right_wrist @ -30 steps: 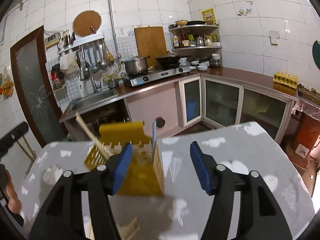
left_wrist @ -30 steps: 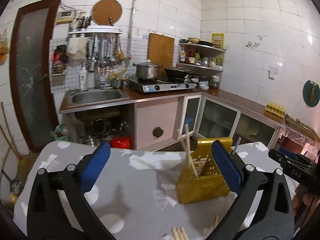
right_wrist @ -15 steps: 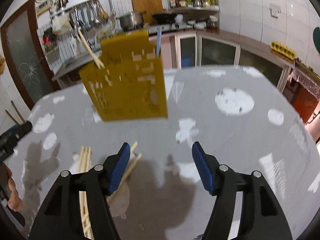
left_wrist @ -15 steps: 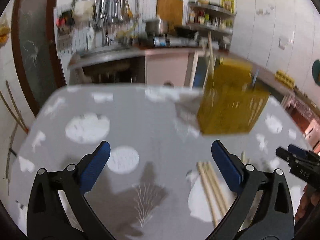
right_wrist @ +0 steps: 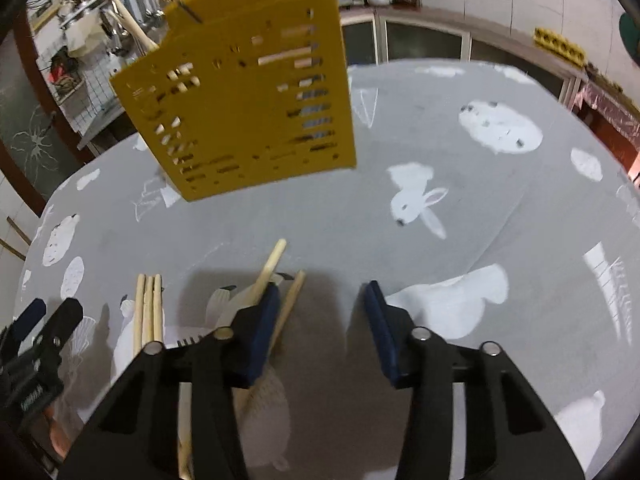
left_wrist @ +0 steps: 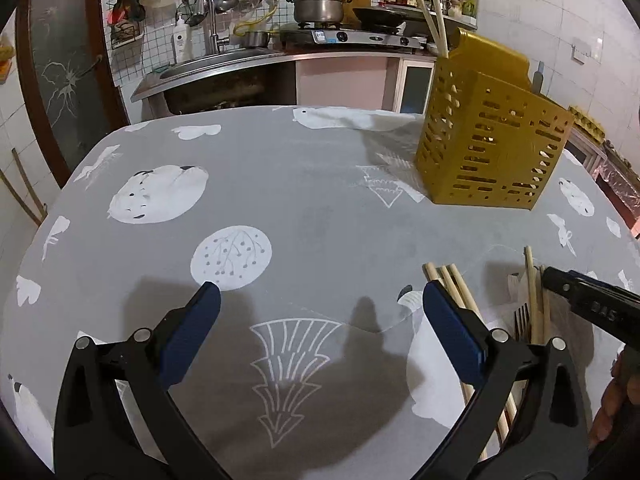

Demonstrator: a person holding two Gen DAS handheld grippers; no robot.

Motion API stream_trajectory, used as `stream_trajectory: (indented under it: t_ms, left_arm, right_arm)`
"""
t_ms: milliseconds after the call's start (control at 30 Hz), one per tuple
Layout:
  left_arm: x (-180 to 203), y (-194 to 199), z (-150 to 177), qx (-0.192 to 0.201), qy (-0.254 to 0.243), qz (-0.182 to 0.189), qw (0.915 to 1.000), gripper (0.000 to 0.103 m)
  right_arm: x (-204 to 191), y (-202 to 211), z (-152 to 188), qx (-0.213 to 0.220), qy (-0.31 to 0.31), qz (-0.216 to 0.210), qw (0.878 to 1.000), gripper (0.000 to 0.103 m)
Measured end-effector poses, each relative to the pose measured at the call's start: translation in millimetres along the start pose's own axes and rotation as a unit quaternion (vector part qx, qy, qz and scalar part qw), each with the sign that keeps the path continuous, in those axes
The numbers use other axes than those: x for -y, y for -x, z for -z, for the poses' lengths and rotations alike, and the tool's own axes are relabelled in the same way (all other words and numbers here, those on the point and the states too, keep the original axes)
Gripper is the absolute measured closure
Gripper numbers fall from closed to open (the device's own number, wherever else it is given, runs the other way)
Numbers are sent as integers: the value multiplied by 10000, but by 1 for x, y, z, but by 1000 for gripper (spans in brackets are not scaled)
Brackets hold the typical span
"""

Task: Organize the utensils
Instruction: 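Move both grippers back down to the chopsticks on the cloth, then close the right gripper on a chopstick while the left gripper grasps another chopstick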

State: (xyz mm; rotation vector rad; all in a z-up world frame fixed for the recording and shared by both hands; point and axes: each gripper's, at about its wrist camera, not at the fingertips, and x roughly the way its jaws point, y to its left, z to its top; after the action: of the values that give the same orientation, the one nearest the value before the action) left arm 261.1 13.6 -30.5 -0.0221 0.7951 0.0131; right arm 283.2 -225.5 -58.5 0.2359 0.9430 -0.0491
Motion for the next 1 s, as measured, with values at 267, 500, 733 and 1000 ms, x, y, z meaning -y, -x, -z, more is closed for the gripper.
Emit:
stream_trajectory:
  t_ms: [267,500,733,1000]
  left_arm:
    - [3,-5,-1,-140,146,102,9997,5]
    - [18,-7,4,-281,96,188,9994,5]
    - [34,-8,10,-452,56,303,9985,5]
    - [45,-17,18,-629,-92,267,9976,15]
  right_arm:
    - [-15,-9,-7,-163,-48,335,9993,70]
    - [-23,-7,-5,-121,314,235,9992,94]
    - [8,0,-7,-171,502,145,9985,98]
    - [35,7,-4,-130,560,46,9983,98]
